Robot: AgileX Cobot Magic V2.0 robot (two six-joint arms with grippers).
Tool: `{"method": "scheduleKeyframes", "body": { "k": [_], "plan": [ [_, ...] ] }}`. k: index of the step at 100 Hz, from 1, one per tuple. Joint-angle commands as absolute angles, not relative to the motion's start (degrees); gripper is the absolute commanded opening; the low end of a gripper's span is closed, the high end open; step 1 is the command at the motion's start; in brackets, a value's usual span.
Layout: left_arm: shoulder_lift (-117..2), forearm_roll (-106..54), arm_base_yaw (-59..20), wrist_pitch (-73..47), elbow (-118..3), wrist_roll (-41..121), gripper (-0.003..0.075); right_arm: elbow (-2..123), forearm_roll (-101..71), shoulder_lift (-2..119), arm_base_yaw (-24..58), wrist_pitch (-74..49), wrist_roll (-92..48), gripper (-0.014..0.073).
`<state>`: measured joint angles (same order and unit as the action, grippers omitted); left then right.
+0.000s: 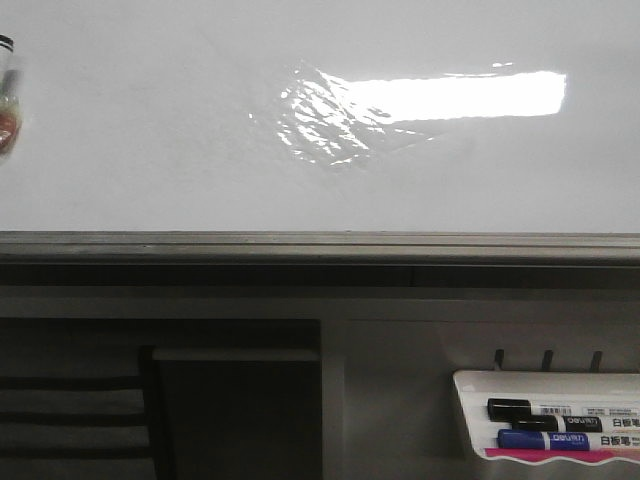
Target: Write number 7 on whiteboard
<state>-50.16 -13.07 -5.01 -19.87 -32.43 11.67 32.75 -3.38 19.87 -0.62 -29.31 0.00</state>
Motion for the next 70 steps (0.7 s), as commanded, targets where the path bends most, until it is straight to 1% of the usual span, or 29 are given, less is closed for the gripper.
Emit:
{"method": "scheduleKeyframes", "body": {
  "k": [1,23,45,70],
  "plan": [
    [-53.0,-13.5,-7.4,-13.0,-35.1,11.8,0.0384,34.4,-3.6,20.9,-0.9,-24.5,-0.6,0.0471],
    [-60.8,-11.5,-11.0,-7.1,-37.6,11.8,0.0384,34.4,-3.6,20.9,-0.9,-24.5,-0.6,0.0472],
    [-67.4,-7.4,-11.0,-3.4,-39.1,11.8,0.0384,34.4,-3.6,20.9,-0.9,-24.5,-0.6,0.0471],
    [-73.0,-7.4,-11.0,0.8,-39.5,11.8,0.0384,34.4,-3.6,20.9,-0.9,-24.5,-0.6,0.0472]
  ]
}}
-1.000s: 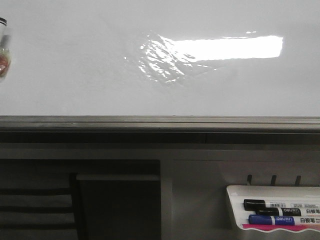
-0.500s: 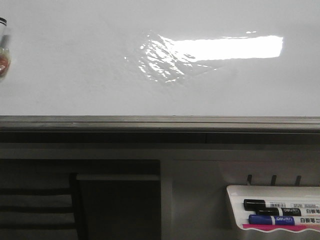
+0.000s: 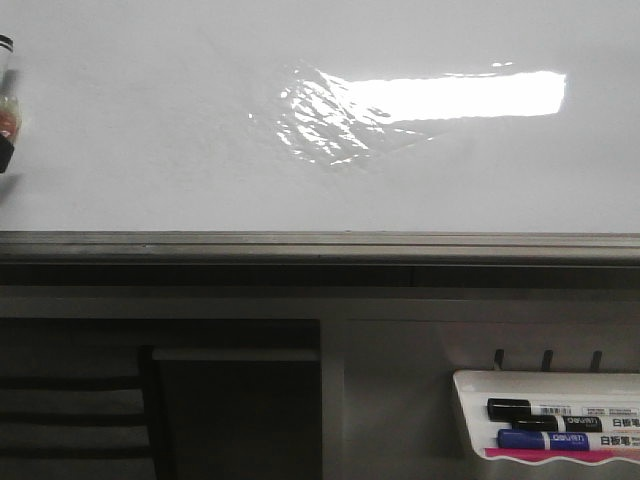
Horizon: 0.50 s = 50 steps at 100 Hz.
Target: Write number 7 on whiteboard
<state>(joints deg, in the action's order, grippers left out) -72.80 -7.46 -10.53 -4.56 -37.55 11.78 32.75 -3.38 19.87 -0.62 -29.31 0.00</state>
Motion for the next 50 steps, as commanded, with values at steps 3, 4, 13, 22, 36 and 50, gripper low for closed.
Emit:
{"method": "scheduleKeyframes", "body": {
  "k": [3,4,13,22,36,50],
  "plan": [
    [-73.6,-7.4,-11.0,1.1,-39.5,11.8,0.0383,34.4,-3.6,20.9,-0.9,-24.5,-0.6,0.0471],
    [-73.7,-7.4,-11.0,1.1,-39.5,11.8,0.0383,34.4,-3.6,20.9,-0.9,-24.5,-0.6,0.0471],
    [-74.6,-7.4,-11.0,1.4,-39.5,11.8,0.0345,34.4,-3.6,20.9,-0.9,-24.5,-0.6,0.0471],
    [-75.2,-7.4,-11.0,1.7,-39.5,11.8,0.0272,34.4,-3.6,20.9,-0.9,-24.5,-0.6,0.0471],
    [-75.3,-7.4,-11.0,2.4,-39.5,11.8,0.0159,34.4,-3.6,20.9,-0.9,-24.5,-0.6,0.0471],
    [-75.3,-7.4,-11.0,2.8,-39.5,11.8,0.0068,34.4,-3.6,20.9,-0.9,-24.5,-0.6,0.0471]
  ]
}}
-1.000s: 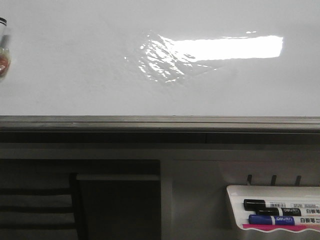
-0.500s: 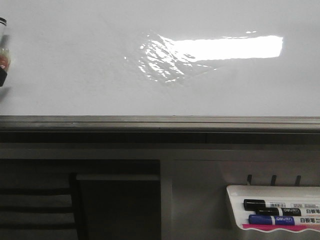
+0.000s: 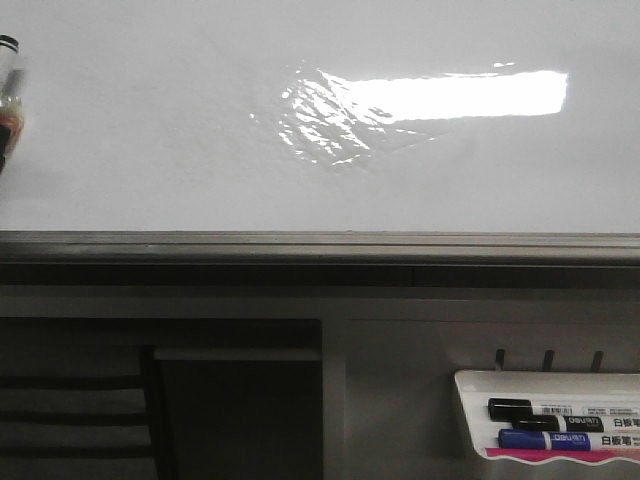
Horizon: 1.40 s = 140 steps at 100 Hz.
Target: Write number 7 on whiteboard
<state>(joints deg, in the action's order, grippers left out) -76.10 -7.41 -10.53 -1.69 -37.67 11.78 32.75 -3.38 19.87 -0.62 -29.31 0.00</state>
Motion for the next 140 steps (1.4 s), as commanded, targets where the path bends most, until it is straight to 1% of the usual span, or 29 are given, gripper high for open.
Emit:
{"method": "scheduleKeyframes", "body": {
  "k": [1,13,20,31,49,56,71,85,94,106,119,129,140],
  "plan": [
    [-75.3,-7.4,-11.0,2.8,-39.5,11.8,0.0064,34.4,-3.6,20.9,-0.9,-24.5,-0.6,0.0471],
    [-75.3,-7.7,-11.0,2.7,-39.5,11.8,0.0003,34.4,-3.6,20.9,-0.9,-24.5,-0.6,0.0471],
    [-75.0,-9.1,-11.0,1.3,-39.5,11.6,-0.002,34.4,-3.6,20.9,-0.9,-24.5,-0.6,0.0471],
    [-72.7,-12.9,-11.0,-3.1,-39.5,11.6,-0.002,34.8,-3.9,20.9,-0.9,-27.2,-0.6,0.0471],
    [-65.7,-13.5,-11.3,-8.7,-40.3,11.6,-0.002,38.3,-8.9,22.2,-0.9,-37.1,-0.6,0.0471],
    [-63.1,-13.7,-11.9,-12.9,-42.3,11.6,-0.002,40.0,-9.0,23.7,-0.8,-40.8,-0.6,0.0471],
    [-60.9,-13.5,-13.7,-28.7,-50.7,12.6,-0.002,43.2,-9.3,29.4,-0.8,-47.0,-2.7,0.0471],
    [-60.9,-14.0,-17.3,-44.1,-57.9,18.5,-0.002,46.7,-15.5,35.1,-0.8,-51.6,-13.7,0.047],
    [-60.9,-15.2,-21.6,-49.6,-59.8,24.2,-0.002,48.6,-23.8,39.0,-0.8,-54.0,-23.0,0.047],
    [-61.3,-18.0,-29.0,-50.7,-59.8,31.4,-0.002,50.2,-36.7,43.9,-0.7,-56.7,-36.0,0.047],
    [-62.8,-18.1,-37.1,-48.7,-59.8,36.3,-0.002,51.6,-47.1,47.9,-0.6,-59.5,-49.0,0.047],
    [-64.9,-17.8,-41.7,-47.3,-59.8,39.6,-0.002,53.0,-50.7,50.0,0.4,-62.5,-57.8,0.047],
    [-67.6,-17.3,-45.3,-45.8,-59.9,41.9,-0.002,55.0,-51.0,52.1,5.1,-63.3,-64.0,0.047]
  ]
}}
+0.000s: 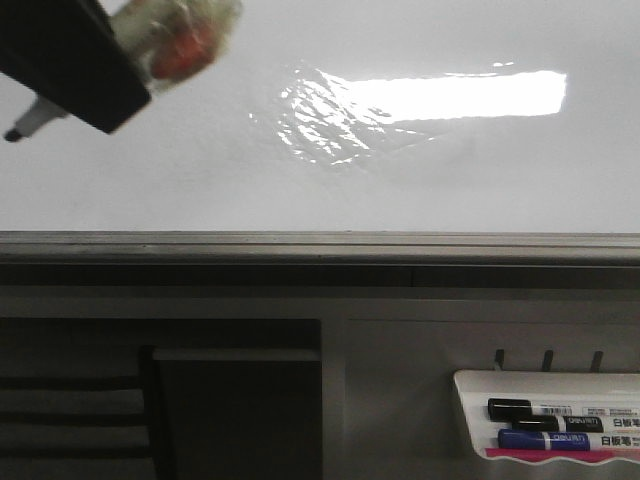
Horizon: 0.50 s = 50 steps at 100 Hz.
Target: Write number 7 on whiteboard
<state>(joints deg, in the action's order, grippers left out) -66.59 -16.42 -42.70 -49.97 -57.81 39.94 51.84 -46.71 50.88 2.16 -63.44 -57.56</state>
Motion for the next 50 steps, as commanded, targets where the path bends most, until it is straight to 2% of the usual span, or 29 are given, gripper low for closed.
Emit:
{"method": "scheduleKeyframes", "body": {
  "k": [1,34,50],
  "plan": [
    [-67.9,-17.3,-45.5,-45.8,-59.9,41.9,-0.002,55.1,-51.0,52.3,5.5,-63.1,-64.3,0.047],
    [-70.8,-16.5,-47.8,-44.1,-59.9,41.9,-0.002,60.3,-44.2,60.3,22.4,-56.3,-65.7,0.0468],
    [-70.8,-16.1,-47.8,-44.1,-59.9,41.9,-0.002,62.5,-42.3,66.4,27.4,-53.9,-65.7,0.0468]
  ]
}}
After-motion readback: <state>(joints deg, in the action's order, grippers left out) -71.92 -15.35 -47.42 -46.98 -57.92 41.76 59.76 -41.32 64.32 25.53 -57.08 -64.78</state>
